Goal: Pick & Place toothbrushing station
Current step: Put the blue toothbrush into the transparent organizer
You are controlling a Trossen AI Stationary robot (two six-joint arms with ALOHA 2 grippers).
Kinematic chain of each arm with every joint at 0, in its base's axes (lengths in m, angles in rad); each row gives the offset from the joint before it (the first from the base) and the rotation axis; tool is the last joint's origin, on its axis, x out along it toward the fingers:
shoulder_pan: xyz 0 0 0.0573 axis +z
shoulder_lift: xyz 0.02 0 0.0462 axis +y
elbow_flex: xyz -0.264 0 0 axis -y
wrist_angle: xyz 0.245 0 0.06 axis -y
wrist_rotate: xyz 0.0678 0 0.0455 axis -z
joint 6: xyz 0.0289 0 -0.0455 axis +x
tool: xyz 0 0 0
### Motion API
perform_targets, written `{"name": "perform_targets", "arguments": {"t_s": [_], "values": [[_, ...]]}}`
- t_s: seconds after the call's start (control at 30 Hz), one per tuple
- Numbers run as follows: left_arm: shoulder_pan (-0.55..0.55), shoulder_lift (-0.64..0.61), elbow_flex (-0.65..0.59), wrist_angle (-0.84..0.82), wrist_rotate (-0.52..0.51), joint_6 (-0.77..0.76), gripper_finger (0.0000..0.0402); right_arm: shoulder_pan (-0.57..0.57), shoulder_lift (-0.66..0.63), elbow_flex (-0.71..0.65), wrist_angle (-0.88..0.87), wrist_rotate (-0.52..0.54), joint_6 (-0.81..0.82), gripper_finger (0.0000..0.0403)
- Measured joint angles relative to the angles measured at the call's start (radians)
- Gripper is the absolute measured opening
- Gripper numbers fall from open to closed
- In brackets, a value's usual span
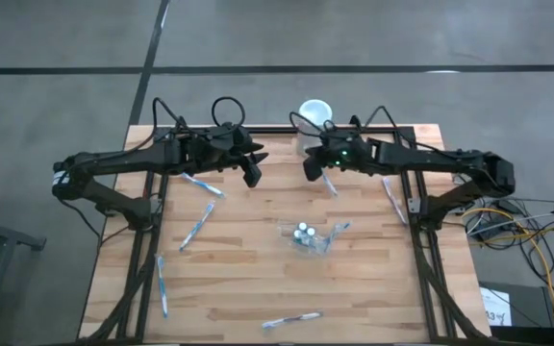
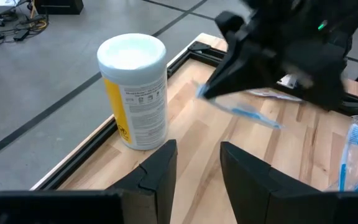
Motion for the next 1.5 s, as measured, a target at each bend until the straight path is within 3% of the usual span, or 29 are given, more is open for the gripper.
{"name": "perform_targets", "arguments": {"t_s": [0.2,0.57,0.73,0.93,1.1,1.27,1.5], "values": [[0.000,0.000,0.000,0.000,0.000,0.000,0.0129,0.033,-0.090,-0.101,0.191,0.001,-0.038,0.0008],[0.000,0.000,0.000,0.000,0.000,0.000,0.0129,0.100,-0.271,-0.428,0.703,-0.076,-0.122,0.0008],[0.000,0.000,0.000,0.000,0.000,0.000,0.0129,0.116,-0.313,-0.491,0.767,-0.183,-0.141,0.0008],[0.000,0.000,0.000,0.000,0.000,0.000,0.0129,0.142,-0.318,-0.502,0.818,-0.211,-0.186,0.0008],[0.000,0.000,0.000,0.000,0.000,0.000,0.0129,0.148,-0.302,-0.485,0.818,-0.344,-0.207,0.0008],[0.000,0.000,0.000,0.000,0.000,0.000,0.0129,0.159,-0.299,-0.478,0.818,-0.402,-0.233,0.0008],[0.000,0.000,0.000,0.000,0.000,0.000,0.0129,0.159,-0.305,-0.480,0.820,-0.600,-0.240,0.0008]]}}
